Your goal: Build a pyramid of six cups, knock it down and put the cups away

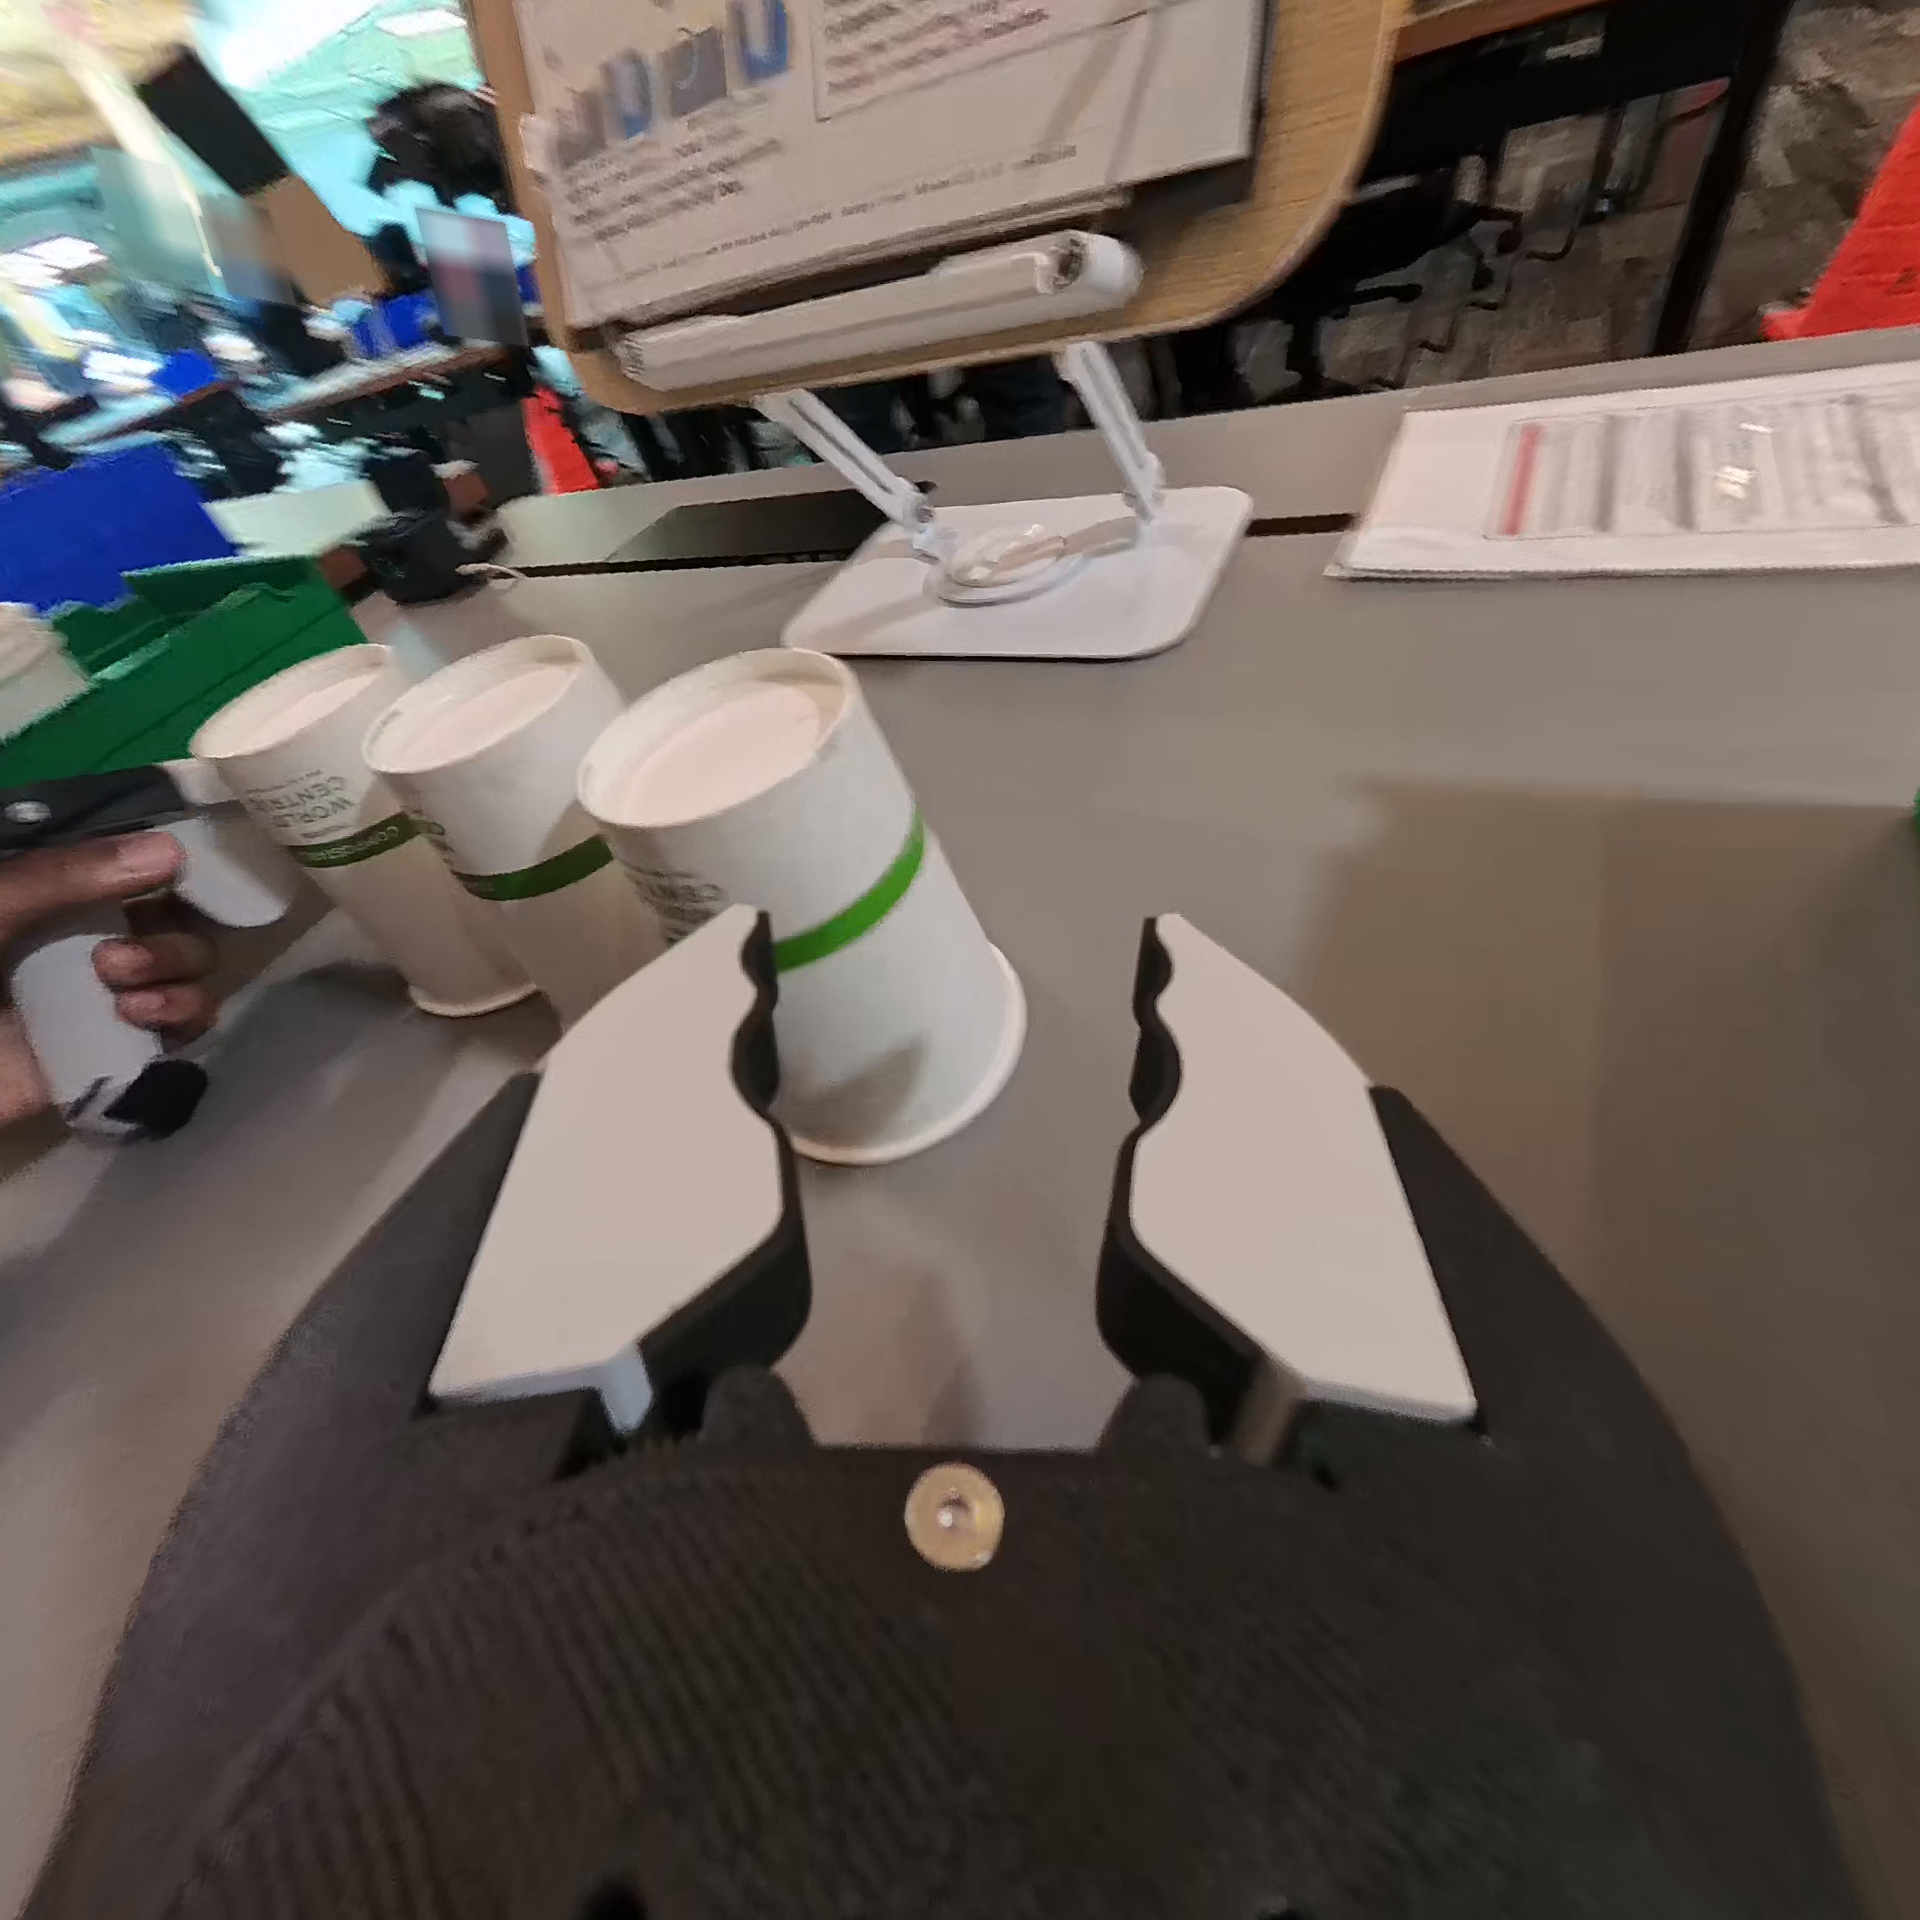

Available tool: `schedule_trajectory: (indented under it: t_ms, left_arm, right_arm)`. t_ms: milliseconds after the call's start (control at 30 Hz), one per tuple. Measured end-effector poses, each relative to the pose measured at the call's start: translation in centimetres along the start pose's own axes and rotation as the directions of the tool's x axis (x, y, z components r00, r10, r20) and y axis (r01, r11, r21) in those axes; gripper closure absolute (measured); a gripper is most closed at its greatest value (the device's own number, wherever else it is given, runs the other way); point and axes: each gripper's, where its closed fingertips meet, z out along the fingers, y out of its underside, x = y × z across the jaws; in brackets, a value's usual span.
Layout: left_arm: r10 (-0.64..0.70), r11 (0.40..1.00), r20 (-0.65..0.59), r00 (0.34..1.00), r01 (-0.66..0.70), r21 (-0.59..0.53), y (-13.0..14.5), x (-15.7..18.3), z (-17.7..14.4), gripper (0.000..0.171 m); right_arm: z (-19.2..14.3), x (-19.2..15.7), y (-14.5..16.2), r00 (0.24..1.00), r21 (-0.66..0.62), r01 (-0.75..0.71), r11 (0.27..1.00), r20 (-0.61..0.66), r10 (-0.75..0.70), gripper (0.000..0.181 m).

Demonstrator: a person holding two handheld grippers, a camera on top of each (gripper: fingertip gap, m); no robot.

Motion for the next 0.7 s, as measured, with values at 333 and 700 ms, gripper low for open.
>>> schedule_trajectory:
  t_ms: [333,700]
  left_arm:
    - [0.003,1.0,-0.016,1.0,-0.002,0.018,-0.1,-0.5,-1.4,0.167]
    - [0.092,0.994,-0.104,0.99,-0.097,-0.042,1.4,0.8,-2.4,0.164]
  right_arm:
    - [1.1,-2.9,-0.7,0.991,0.027,0.064,0.998,0.117,-0.067,0.106]
    - [0.6,-4.1,-4.5,0.977,0.22,0.044,0.974,0.194,-0.088,0.105]
